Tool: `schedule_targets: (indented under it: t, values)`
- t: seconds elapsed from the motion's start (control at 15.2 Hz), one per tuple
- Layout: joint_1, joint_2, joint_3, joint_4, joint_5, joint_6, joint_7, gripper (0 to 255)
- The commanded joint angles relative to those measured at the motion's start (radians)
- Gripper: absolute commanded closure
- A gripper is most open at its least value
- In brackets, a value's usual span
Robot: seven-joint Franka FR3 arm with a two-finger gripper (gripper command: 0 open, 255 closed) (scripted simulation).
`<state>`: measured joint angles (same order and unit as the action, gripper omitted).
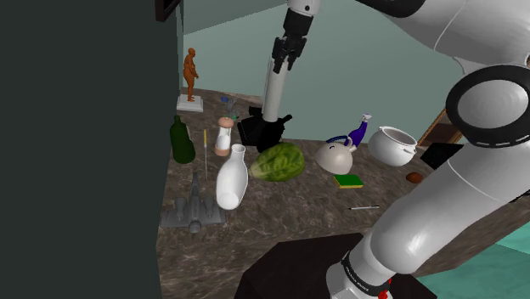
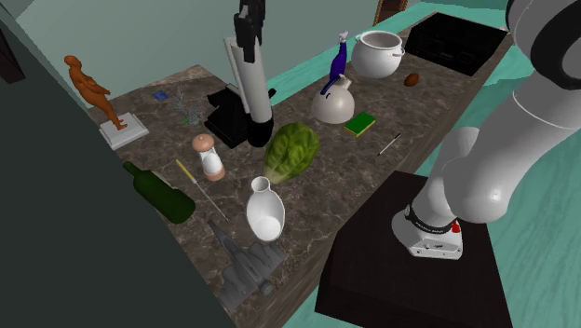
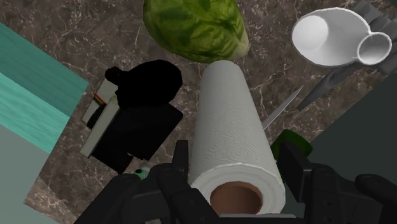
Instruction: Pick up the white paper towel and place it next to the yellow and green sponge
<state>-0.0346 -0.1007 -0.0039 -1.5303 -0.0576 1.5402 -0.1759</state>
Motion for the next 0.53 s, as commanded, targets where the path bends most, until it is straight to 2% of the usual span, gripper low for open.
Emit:
schedule_targets:
  t: [0.0,0.46]
  values:
    - [-0.022,-0.037,-0.028,-0.038,0.002,0.003,-0.05,255]
    - [-0.084,-0.14,-0.124,-0.145,-0.006,0.016,-0.207,255]
